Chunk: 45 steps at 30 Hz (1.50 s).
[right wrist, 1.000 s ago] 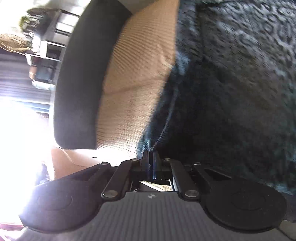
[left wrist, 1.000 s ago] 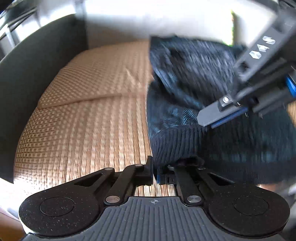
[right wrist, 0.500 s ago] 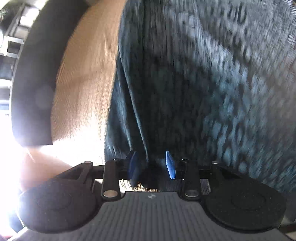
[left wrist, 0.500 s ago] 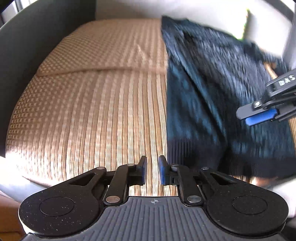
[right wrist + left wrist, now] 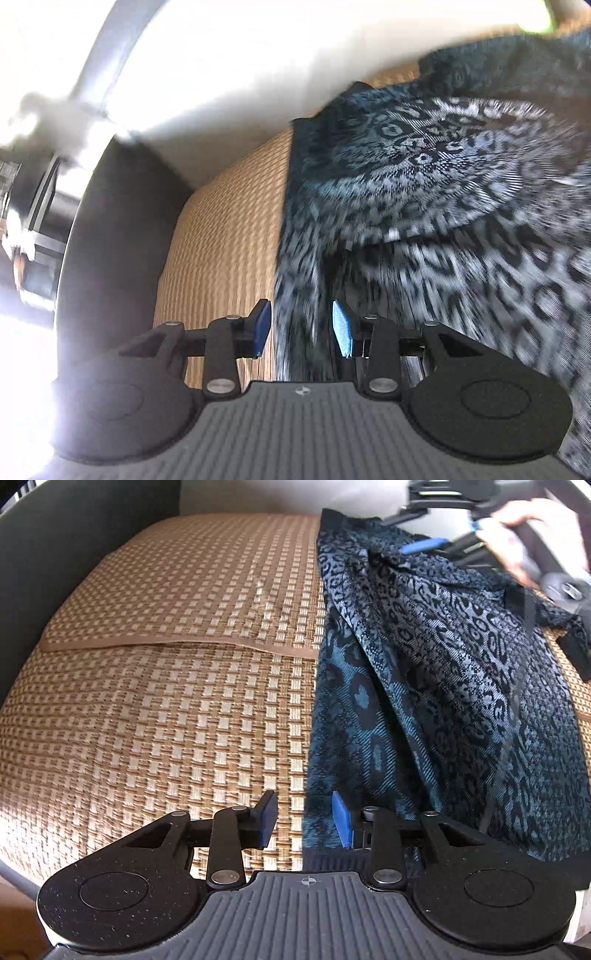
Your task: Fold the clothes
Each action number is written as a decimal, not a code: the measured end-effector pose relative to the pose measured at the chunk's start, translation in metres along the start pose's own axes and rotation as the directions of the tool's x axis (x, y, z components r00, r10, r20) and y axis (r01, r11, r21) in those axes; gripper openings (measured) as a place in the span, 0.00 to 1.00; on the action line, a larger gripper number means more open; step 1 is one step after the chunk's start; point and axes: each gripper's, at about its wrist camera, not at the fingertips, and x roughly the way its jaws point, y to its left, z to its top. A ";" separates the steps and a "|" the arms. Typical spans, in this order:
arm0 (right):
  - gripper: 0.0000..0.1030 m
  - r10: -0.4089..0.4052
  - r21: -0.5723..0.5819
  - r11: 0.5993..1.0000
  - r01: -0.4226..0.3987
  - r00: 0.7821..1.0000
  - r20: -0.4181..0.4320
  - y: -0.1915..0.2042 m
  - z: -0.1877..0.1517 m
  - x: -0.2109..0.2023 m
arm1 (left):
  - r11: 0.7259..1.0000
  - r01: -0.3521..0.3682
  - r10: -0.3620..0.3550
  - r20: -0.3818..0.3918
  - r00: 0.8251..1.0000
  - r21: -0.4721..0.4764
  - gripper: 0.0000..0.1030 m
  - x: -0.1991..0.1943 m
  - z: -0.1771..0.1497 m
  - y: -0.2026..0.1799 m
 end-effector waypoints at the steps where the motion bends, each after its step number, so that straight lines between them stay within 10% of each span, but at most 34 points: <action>1: 0.41 0.016 0.028 0.999 -0.015 1.000 -0.013 -0.004 0.006 0.010 | 1.000 0.002 -0.002 -0.007 1.000 -0.017 0.51 0.002 0.002 -0.002; 8: 0.41 0.008 0.021 1.000 -0.006 0.993 -0.116 -0.009 0.022 0.053 | 0.992 0.026 -0.034 -0.059 0.998 -0.127 0.44 0.018 0.013 -0.010; 9: 0.38 0.003 0.015 1.000 -0.001 0.992 -0.126 -0.010 0.023 0.057 | 0.989 0.034 -0.045 -0.070 0.997 -0.145 0.10 0.020 0.014 -0.009; 10: 0.33 0.005 0.007 1.000 -0.004 0.992 -0.128 -0.010 0.023 0.059 | 0.983 0.044 -0.058 -0.075 0.996 -0.180 0.00 0.021 0.013 -0.004; 11: 0.02 0.007 -0.008 1.000 -0.008 0.993 -0.116 -0.010 0.024 0.059 | 0.974 0.053 -0.072 -0.078 0.994 -0.218 0.00 0.021 0.012 0.002; 15: 0.04 0.020 -0.081 0.997 -0.017 0.999 0.038 -0.008 0.024 0.031 | 0.948 0.015 -0.043 -0.081 0.996 -0.318 0.00 0.017 0.002 0.025; 20: 0.04 -0.080 -0.062 0.995 0.079 0.997 -0.019 -0.033 0.017 0.042 | 0.970 0.006 -0.031 -0.098 0.995 -0.244 0.00 0.018 -0.001 0.024; 25: 0.20 -0.084 -0.049 0.995 0.083 0.996 -0.005 -0.036 0.012 0.032 | 0.984 -0.028 0.007 -0.118 0.993 -0.177 0.45 0.008 0.002 0.020; 33: 0.24 -0.093 -0.147 0.982 0.117 0.983 0.157 -0.036 0.013 -0.086 | 1.000 -0.011 0.011 -0.016 1.000 0.000 0.46 -0.036 0.051 0.003; 39: 0.42 -0.282 -0.116 0.938 0.326 0.915 0.287 -0.078 0.040 -0.155 | 0.996 0.027 -0.036 0.103 0.994 0.085 0.52 -0.016 0.131 -0.048; 45: 0.42 -0.367 -0.180 0.885 0.430 0.880 0.302 -0.101 0.061 -0.145 | 0.989 0.084 -0.099 0.121 0.988 0.125 0.52 0.020 0.195 -0.114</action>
